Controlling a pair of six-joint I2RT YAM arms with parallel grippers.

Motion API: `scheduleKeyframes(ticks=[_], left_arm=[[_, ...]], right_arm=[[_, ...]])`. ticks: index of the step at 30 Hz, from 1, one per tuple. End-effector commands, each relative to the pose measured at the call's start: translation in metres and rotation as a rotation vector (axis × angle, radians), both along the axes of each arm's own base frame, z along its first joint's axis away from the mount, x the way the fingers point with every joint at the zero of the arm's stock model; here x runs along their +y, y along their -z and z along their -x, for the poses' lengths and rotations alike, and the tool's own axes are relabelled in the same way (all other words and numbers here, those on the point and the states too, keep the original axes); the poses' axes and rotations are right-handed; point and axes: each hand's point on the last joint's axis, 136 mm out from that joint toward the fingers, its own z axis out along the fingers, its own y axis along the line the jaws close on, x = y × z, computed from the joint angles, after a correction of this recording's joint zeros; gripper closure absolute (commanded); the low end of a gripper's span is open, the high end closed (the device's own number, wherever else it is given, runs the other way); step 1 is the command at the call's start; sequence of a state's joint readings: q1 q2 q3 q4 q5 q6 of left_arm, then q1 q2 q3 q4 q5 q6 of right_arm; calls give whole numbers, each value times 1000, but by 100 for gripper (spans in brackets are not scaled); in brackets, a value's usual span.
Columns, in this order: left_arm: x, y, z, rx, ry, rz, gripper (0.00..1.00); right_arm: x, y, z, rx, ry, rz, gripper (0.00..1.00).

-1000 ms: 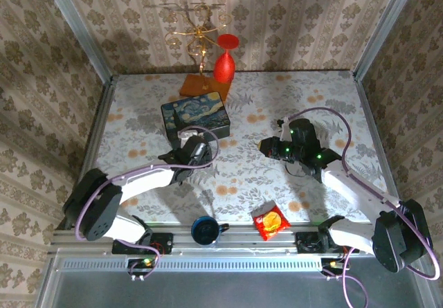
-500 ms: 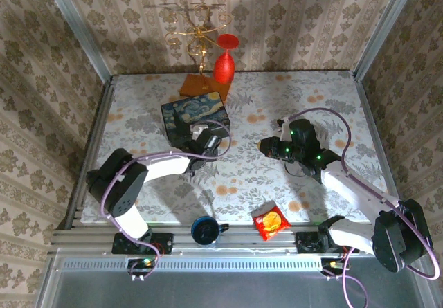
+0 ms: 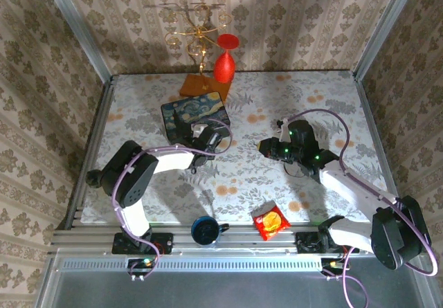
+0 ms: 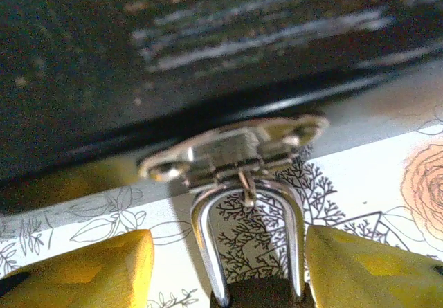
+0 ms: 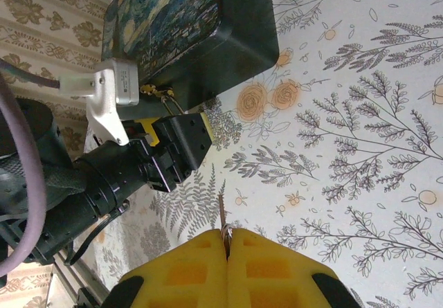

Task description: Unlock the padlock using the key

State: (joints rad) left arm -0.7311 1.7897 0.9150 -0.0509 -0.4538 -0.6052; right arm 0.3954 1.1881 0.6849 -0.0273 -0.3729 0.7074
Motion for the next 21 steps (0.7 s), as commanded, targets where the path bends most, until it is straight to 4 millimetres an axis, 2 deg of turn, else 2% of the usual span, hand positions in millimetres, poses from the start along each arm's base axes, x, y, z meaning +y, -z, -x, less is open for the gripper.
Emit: scheduleKeyframes(ticks=[1, 8, 14, 18, 21], left_arm=[[-2, -4, -13, -31, -17, -5, 41], [-4, -2, -18, -37, -18, -9, 51], [-4, -3, -18, -35, -22, -3, 67], [-3, 2, -15, -21, -29, 7, 66], [-3, 6, -13, -10, -32, 12, 59]], right_arm=[[1, 4, -3, 2, 1, -11, 100], [3, 4, -3, 4, -3, -18, 100], [2, 8, -3, 9, -1, -15, 100], [3, 10, -3, 13, -3, -19, 100], [3, 12, -3, 17, -2, -20, 100]])
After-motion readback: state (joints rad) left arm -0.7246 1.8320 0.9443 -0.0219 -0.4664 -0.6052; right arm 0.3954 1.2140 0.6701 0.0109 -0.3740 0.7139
